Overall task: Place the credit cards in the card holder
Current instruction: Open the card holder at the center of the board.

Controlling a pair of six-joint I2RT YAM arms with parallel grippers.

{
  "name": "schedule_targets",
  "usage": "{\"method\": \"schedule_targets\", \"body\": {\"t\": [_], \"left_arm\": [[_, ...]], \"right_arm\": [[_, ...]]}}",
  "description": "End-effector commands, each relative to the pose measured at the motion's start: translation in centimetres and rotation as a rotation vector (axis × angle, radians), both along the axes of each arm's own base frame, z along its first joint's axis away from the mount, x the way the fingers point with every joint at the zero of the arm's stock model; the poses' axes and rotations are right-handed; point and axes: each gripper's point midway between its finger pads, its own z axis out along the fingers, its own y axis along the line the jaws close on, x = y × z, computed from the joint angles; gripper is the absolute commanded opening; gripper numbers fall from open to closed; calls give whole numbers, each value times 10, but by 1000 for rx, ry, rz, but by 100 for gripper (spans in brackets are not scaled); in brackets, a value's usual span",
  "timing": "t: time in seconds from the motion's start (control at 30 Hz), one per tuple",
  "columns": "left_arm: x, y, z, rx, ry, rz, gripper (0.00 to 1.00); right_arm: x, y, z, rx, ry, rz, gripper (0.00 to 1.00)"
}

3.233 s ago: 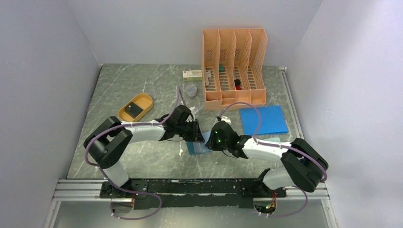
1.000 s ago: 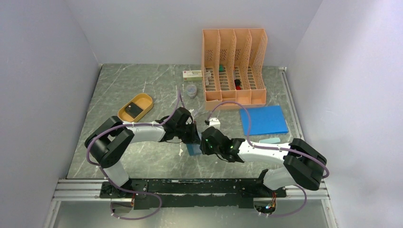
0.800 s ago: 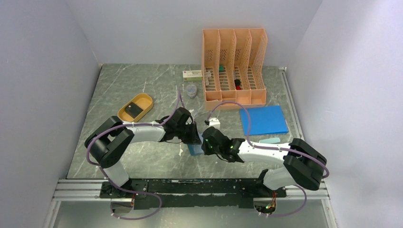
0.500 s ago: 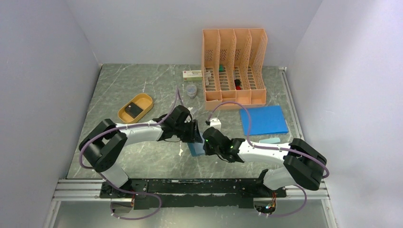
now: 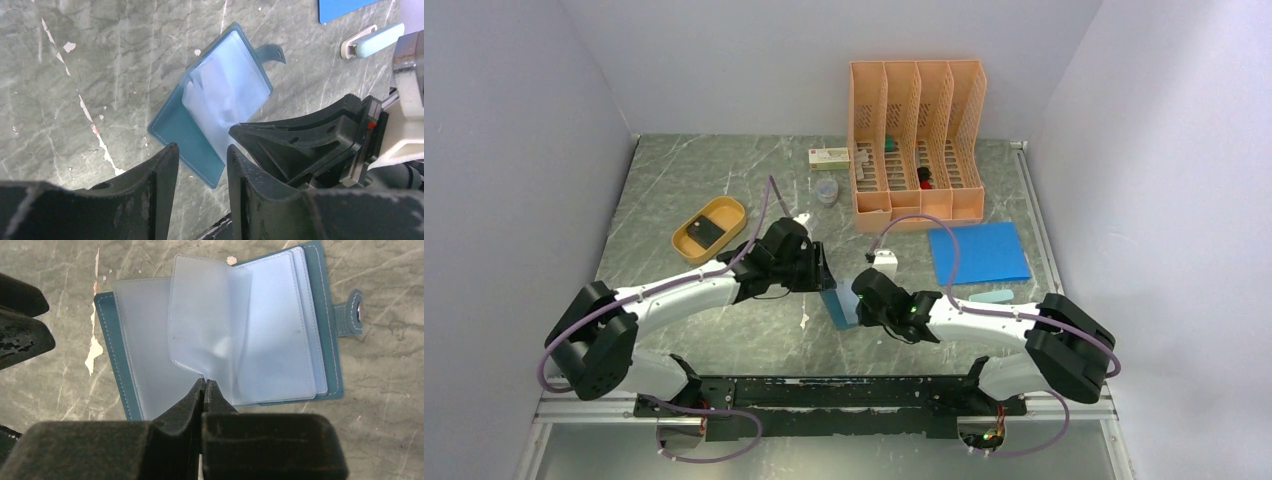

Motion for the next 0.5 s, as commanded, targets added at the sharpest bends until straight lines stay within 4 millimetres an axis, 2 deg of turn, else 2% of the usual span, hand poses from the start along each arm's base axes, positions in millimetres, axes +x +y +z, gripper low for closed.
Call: {"method": "schedule_targets", "body": {"t": [0.0,0.13,0.27,0.37,0.47], "left_arm": [[0,-1,5,-24,-41,-2,43],[-3,-31,18,-128,-57,-80,36],[-9,-56,22,-185,-54,-140,32],[-10,-64,18,-193,-45,-150,31],[-9,-62,8,-164,-30,-133,28]], "right_arm": [[6,-5,10,21,-25,-75,0],[6,-5,11,33,-18,-92,0],[6,-4,11,41,-14,-97,0],[4,-1,10,55,-5,-84,0],[2,2,9,67,2,-73,0]]}}
